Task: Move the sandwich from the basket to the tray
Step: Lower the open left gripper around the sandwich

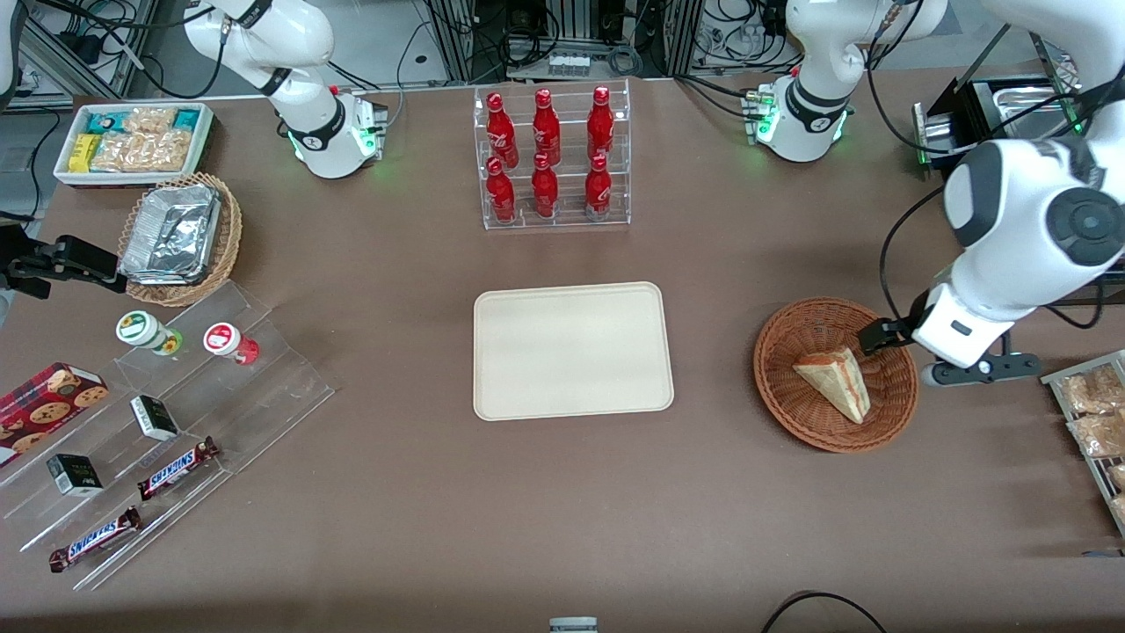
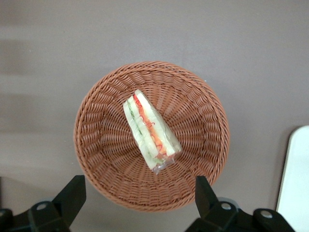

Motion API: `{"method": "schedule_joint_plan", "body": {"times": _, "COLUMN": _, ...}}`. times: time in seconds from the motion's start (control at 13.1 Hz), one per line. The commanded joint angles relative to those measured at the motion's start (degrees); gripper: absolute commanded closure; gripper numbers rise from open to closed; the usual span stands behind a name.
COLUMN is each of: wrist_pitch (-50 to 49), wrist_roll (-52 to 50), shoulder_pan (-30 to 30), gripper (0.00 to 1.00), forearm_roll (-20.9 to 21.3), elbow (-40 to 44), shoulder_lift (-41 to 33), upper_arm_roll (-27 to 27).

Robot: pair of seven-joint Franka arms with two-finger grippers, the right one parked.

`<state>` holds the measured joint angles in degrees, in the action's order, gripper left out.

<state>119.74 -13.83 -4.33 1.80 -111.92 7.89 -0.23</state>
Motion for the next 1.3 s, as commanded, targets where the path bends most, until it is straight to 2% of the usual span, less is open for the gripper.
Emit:
{"method": "schedule_joint_plan", "body": {"times": 0.0, "wrist_pitch": 4.45, "wrist_roll": -8.72, "shoulder_pan": 0.11, "gripper": 0.00, "forearm_roll": -0.22, "elbow": -5.06, "shoulder_lift": -1.48, "upper_arm_roll": -0.12}}
{"method": "schedule_joint_plan", "body": {"times": 0.46, "wrist_pitch": 15.50, "wrist_roll": -20.79, "shoulder_pan": -0.06, "gripper": 0.00, "forearm_roll": -1.01, "elbow": -10.33, "shoulder_lift": 1.59, "upper_arm_roll": -0.20}}
{"method": "schedule_joint_plan", "body": {"times": 1.22, "wrist_pitch": 22.21, "wrist_roll": -21.06, "shoulder_pan": -0.15, "gripper": 0.00, "forearm_roll": -0.92, "elbow": -12.62, "shoulder_lift": 6.61, "upper_arm_roll": -0.20}}
